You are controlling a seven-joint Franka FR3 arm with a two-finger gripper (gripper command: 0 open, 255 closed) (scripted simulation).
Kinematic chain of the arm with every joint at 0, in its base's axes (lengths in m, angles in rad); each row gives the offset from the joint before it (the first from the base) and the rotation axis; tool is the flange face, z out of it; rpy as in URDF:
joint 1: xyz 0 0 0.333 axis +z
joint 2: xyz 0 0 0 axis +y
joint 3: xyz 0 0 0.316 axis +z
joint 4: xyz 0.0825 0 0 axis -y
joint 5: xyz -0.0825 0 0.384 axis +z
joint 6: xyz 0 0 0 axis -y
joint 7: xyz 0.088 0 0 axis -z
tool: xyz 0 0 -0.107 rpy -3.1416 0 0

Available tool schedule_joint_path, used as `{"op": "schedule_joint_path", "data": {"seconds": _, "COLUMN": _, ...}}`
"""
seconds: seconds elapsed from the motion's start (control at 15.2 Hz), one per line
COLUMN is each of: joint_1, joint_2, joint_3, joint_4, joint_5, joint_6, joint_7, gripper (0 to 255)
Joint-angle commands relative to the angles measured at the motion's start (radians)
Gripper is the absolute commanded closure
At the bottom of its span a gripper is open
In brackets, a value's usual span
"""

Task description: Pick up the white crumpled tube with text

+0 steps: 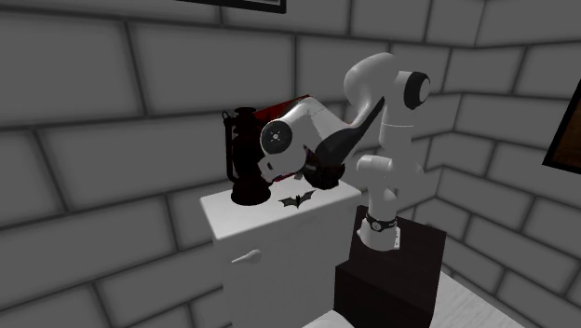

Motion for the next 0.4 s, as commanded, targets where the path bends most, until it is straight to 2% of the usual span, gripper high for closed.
{"op": "schedule_joint_path", "data": {"seconds": 0.0, "joint_1": 0.001, "joint_2": -0.006, "joint_3": 0.002, "joint_4": 0.019, "joint_5": -0.005, "joint_6": -0.023, "joint_7": -0.012, "gripper": 255}}
{"op": "schedule_joint_path", "data": {"seconds": 0.33, "joint_1": 0.003, "joint_2": -0.012, "joint_3": 0.004, "joint_4": 0.052, "joint_5": -0.015, "joint_6": -0.058, "joint_7": -0.033, "gripper": 255}}
